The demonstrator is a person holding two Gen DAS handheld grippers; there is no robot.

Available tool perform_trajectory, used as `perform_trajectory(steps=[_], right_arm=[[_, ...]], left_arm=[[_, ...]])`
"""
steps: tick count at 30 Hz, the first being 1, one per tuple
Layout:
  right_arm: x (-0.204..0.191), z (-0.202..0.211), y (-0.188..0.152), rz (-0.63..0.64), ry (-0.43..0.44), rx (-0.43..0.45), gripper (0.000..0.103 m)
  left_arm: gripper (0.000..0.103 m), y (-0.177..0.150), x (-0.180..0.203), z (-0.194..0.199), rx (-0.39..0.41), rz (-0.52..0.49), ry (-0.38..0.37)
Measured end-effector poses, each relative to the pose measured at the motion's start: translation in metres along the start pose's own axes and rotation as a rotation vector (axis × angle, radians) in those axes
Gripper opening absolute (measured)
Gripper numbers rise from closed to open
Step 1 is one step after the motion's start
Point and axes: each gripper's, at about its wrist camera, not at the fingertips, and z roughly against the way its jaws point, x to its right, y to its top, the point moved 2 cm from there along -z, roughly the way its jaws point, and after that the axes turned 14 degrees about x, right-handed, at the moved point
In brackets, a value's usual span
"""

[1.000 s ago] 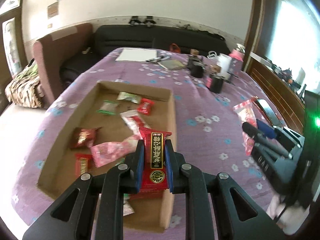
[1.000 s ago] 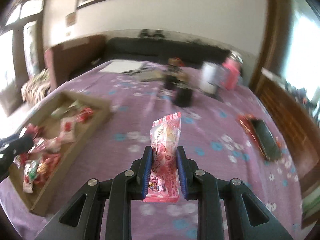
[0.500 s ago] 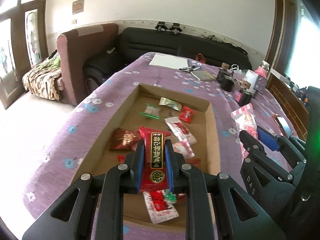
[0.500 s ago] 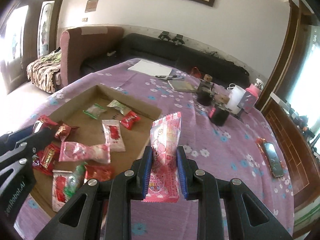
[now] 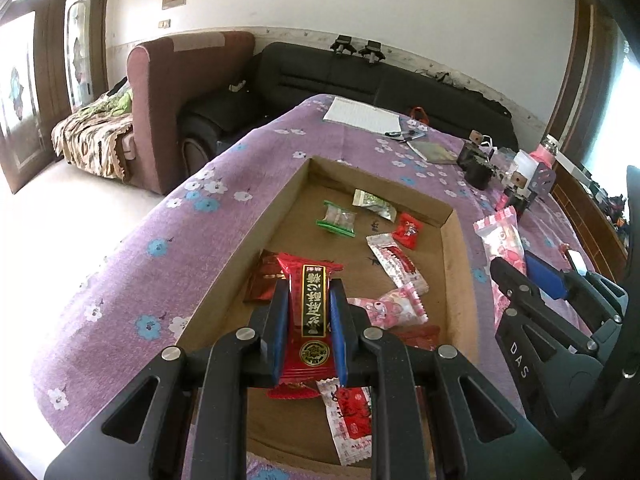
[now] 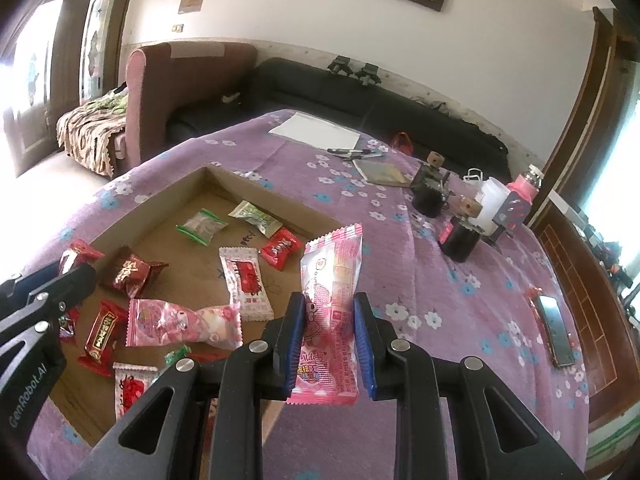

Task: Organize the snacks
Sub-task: 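Carry the pink bar and red gold-label bar over the cardboard box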

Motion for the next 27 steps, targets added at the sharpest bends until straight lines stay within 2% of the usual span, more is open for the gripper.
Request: perform_trajectory(steps=[18,27], right_arm=[[-0.011,-0.034,0.000,0.004,0.040,-0.046,0.025],[-0.020,-0.052,0.000,0.002,0.066,-0.071,0.026]], left_arm=[[0.017,-0.008,-0.004,-0.030,-0.073,0.013,-0.005],[0.019,-0.010,-0.004,-0.038,-0.082,0.021,-0.008]])
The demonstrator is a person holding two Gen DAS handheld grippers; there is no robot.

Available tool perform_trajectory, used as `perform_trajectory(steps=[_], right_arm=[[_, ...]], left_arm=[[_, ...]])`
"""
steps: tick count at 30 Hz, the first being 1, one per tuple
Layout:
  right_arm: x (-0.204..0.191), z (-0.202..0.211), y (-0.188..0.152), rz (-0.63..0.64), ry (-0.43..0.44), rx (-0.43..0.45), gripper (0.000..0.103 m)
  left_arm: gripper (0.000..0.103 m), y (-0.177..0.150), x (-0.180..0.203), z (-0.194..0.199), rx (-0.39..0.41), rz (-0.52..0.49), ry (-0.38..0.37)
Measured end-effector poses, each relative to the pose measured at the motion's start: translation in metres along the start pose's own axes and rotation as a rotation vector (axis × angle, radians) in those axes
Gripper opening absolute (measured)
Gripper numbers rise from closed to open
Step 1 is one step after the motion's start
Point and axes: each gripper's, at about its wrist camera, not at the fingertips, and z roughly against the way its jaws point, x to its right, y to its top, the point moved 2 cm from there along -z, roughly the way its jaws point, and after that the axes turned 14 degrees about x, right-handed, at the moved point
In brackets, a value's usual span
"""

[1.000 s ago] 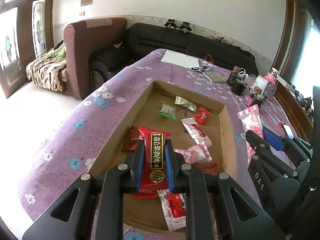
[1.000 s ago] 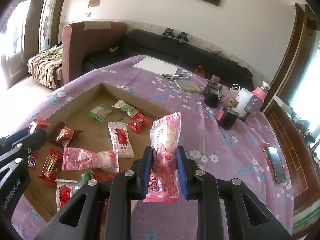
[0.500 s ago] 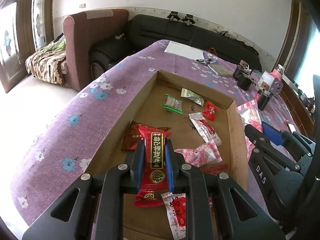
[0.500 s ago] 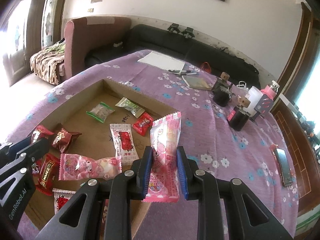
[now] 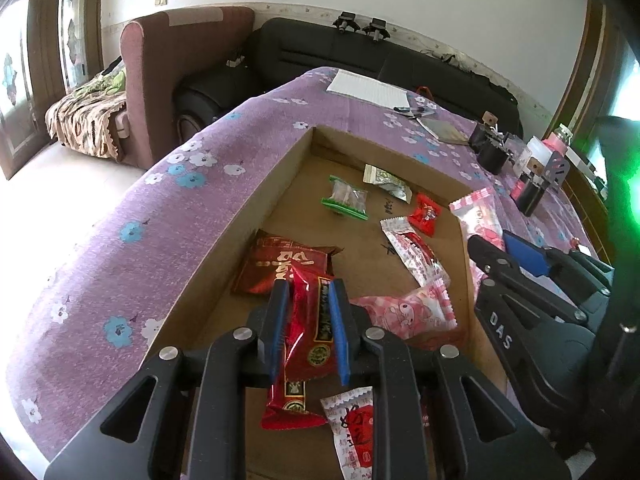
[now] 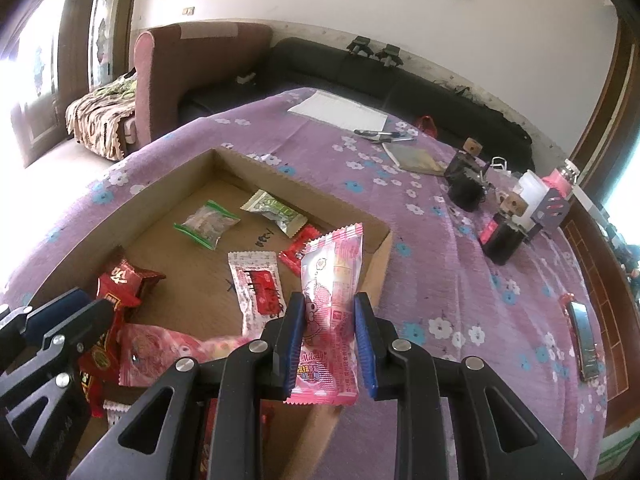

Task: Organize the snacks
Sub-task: 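Carry the pink bar and red gold-label bar over the cardboard box, then open both grippers to drop the snacks into the box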

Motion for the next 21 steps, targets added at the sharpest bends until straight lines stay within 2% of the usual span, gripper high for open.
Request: perform_trajectory(steps=[3,9,11,13,21], right_arm=[[-0.001,-0.006,0.002,-0.001,0.005,-0.004,0.026],[-0.002,-0.016,0.009,-0.016,0.026,-0.010,0.026],[-0.003,-0.018,0.011,-0.024,0.047,-0.011,0.026],[-0.005,-0.021,0.013,-0.035,0.069,-0.013,0.026],[-0.009,-0.030,0.016,-0.093,0.188,-0.014,0.027]], left_arm=[[0.030,0.000,-0.001,-0.001,0.000,0.003,-0.001],[0.031,0.001,-0.003,-0.001,0.000,0.010,-0.013],[0.044,0.002,-0.003,-0.001,-0.006,0.015,-0.016],[0.051,0.003,-0.004,0.001,-0.001,0.017,-0.016],[0.052,0.008,-0.011,0.007,0.018,0.051,-0.019]])
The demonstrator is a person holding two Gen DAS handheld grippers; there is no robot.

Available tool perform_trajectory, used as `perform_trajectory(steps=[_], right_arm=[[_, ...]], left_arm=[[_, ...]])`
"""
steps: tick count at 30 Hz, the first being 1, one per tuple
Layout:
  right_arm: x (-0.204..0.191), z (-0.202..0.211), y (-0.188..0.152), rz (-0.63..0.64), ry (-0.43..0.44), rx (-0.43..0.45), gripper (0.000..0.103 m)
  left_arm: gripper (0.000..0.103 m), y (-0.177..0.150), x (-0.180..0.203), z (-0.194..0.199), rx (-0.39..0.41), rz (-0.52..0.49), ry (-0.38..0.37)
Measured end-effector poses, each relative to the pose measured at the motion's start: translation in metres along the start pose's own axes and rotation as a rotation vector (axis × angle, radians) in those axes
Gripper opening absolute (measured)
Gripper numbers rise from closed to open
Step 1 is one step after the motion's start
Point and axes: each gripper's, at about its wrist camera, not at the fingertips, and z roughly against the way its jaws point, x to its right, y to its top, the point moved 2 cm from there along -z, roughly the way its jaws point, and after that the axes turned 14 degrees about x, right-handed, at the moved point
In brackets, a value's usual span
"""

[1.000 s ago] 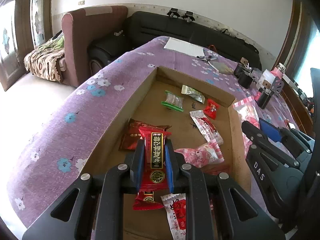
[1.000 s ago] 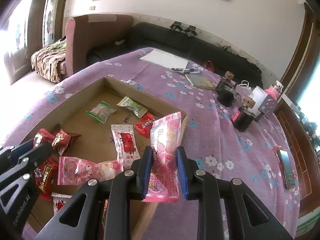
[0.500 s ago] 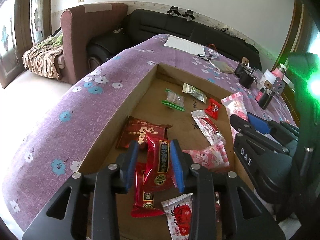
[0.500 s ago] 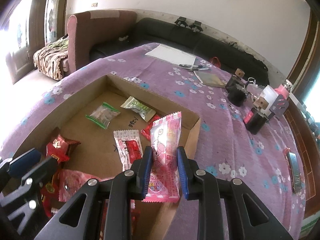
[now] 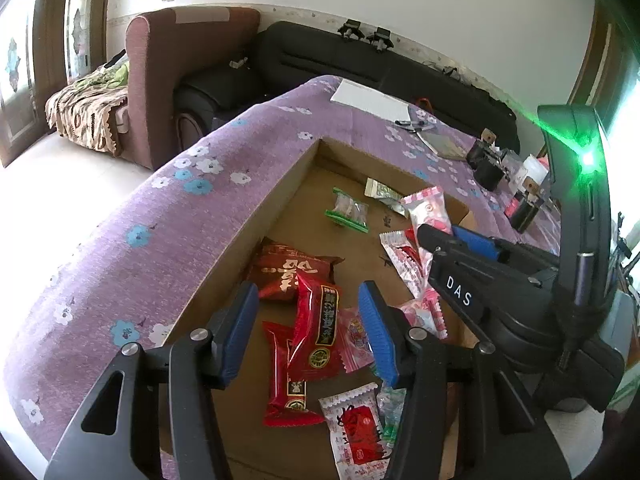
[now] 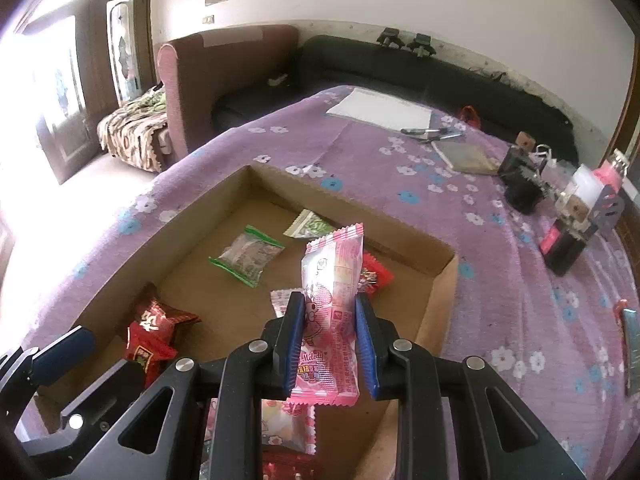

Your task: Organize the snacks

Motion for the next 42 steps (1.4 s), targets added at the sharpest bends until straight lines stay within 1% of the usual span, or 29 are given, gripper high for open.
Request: perform_trajectory(steps=[5,6,7,8,9,11,12,13,21,24,25,26,28,38,42], right_arm=[[-0.006,0.004,0.001,0.003,0.056,0.019,0.027],[-0.007,0.006,0.001,0.004,0.071,0.025,0.028],[-0.008,0.007,0.001,0.006,0.085,0.028,0.034],[-0.010,0.009,0.002,0.006,0.118,0.030,0.039],[-0.011,0.010,0.003,0.004,0.139,0.032,0.040],[-0.011,0.014,0.004,-0.004,0.161,0.043,0.050],[-0.011,0.015,0.005,-0.008,0.164,0.048,0.052],[-0.010,0.018,0.006,-0.010,0.158,0.057,0.054],[0.005,0.040,0.006,-0.034,0.113,0.095,0.055],[0.017,0.052,0.002,-0.061,0.089,0.103,0.060],[0.020,0.056,-0.001,-0.069,0.082,0.104,0.061],[0.024,0.060,-0.004,-0.078,0.077,0.106,0.062],[0.032,0.068,-0.011,-0.093,0.066,0.106,0.062],[0.062,0.109,-0.051,-0.176,0.028,0.105,0.062],[0.073,0.128,-0.065,-0.222,0.023,0.116,0.062]], left_arm=[[0.052,-0.001,-0.004,0.001,-0.002,0.009,0.005],[0.052,-0.001,-0.005,0.001,-0.004,0.011,0.006],[0.052,-0.001,-0.006,0.002,-0.005,0.012,0.008],[0.052,-0.001,-0.007,0.002,-0.005,0.014,0.013],[0.053,-0.001,-0.007,0.002,-0.006,0.017,0.015],[0.053,-0.001,-0.009,0.003,-0.007,0.022,0.019],[0.053,-0.001,-0.009,0.004,-0.006,0.023,0.022],[0.053,-0.001,-0.009,0.005,-0.006,0.022,0.022],[0.053,0.000,-0.007,0.017,0.007,0.020,0.029],[0.053,-0.002,-0.004,0.022,0.001,0.014,0.031],[0.057,-0.003,-0.003,0.023,-0.001,0.011,0.030],[0.062,-0.004,0.000,0.026,-0.002,0.004,0.030],[0.065,-0.006,0.004,0.030,0.002,-0.005,0.031],[0.065,-0.019,0.032,0.052,0.002,-0.067,0.009],[0.065,-0.023,0.044,0.063,0.020,-0.092,0.016]])
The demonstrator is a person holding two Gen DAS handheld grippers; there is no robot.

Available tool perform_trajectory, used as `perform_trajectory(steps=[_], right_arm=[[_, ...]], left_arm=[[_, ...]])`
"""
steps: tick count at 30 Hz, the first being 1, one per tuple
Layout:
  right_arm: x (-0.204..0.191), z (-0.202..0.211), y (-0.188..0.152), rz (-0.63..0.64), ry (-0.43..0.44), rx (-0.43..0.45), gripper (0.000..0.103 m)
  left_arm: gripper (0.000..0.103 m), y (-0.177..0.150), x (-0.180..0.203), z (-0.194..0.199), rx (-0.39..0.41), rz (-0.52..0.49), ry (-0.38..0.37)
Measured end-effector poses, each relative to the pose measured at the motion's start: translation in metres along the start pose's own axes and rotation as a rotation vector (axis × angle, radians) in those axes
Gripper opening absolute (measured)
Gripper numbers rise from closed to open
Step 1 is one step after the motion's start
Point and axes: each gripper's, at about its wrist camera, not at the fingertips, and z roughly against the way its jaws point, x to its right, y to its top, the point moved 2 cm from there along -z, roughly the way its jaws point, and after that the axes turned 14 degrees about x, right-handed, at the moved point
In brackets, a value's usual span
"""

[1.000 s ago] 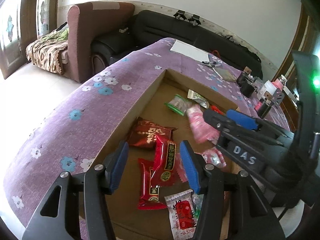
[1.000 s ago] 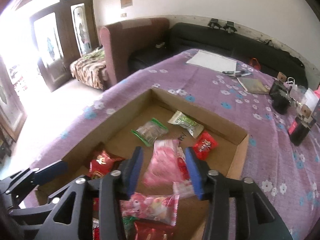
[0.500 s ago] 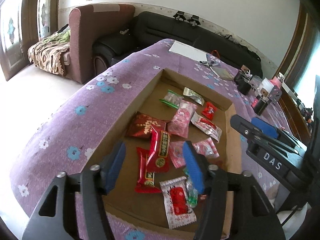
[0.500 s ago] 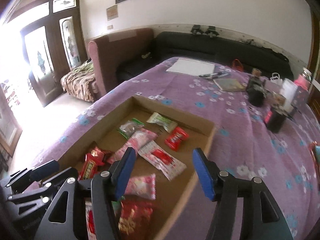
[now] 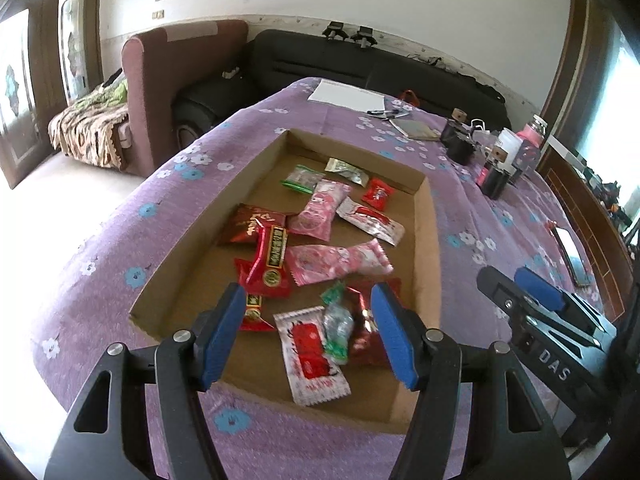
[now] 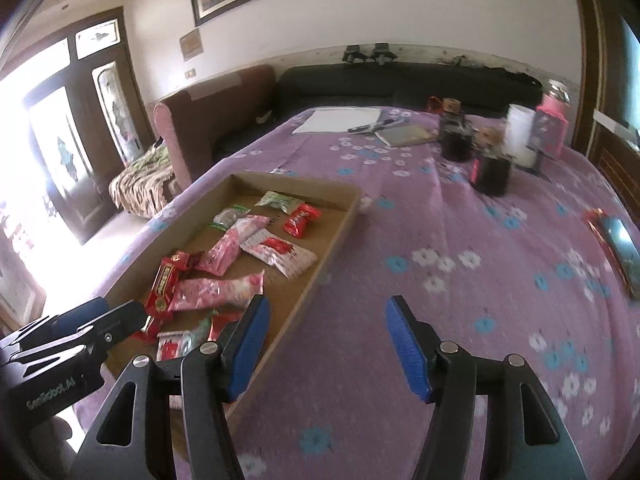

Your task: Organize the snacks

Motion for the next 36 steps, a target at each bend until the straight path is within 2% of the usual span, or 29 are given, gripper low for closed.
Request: perform_trajectory(steps=[5,6,7,8,11,12,13,15,17,19,21,23,26,31,36], right_arm=[[0.011,0.028,-0.008,-0.028,-0.007,0.035,0.066],[0.012,0.034,-0.009,-0.027,-0.008,0.044,0.066],[0.013,0.039,-0.009,-0.024,-0.009,0.053,0.066],[0.014,0.044,-0.009,-0.020,-0.011,0.063,0.066],[0.014,0.057,-0.010,0.000,-0.012,0.090,0.067],[0.013,0.060,-0.010,0.005,-0.010,0.099,0.067],[0.013,0.064,-0.011,0.010,-0.008,0.108,0.068],[0.013,0.069,-0.011,0.012,-0.002,0.119,0.069],[0.013,0.075,-0.011,0.008,0.008,0.133,0.069],[0.012,0.078,-0.011,0.009,0.014,0.142,0.069],[0.012,0.080,-0.011,0.011,0.018,0.148,0.069],[0.010,0.083,-0.013,0.018,0.023,0.154,0.069],[0.005,0.085,-0.018,0.037,0.029,0.152,0.072],[-0.002,0.082,-0.026,0.074,0.035,0.136,0.074],[-0.010,0.069,-0.034,0.095,0.044,0.100,0.076]], left_arm=[[0.067,0.002,0.012,0.021,0.083,-0.026,0.055],[0.069,0.004,0.014,0.028,0.120,-0.034,0.083],[0.078,0.006,0.015,0.035,0.152,-0.039,0.107],[0.085,0.008,0.016,0.045,0.205,-0.047,0.144],[0.088,0.017,0.020,0.082,0.393,-0.057,0.228],[0.093,0.019,0.020,0.091,0.439,-0.053,0.236],[0.103,0.021,0.019,0.100,0.486,-0.042,0.242],[0.103,0.022,0.015,0.115,0.564,-0.013,0.229],[0.103,0.022,0.010,0.121,0.599,0.019,0.217],[0.103,0.024,0.006,0.114,0.552,0.019,0.251],[0.103,0.025,0.005,0.097,0.453,-0.003,0.280],[0.103,0.023,0.003,0.079,0.353,0.001,0.238],[0.103,0.015,-0.005,0.055,0.218,0.069,0.177],[0.103,0.003,-0.001,0.029,0.112,0.086,0.166],[0.103,-0.010,0.006,0.019,0.062,0.070,0.150]])
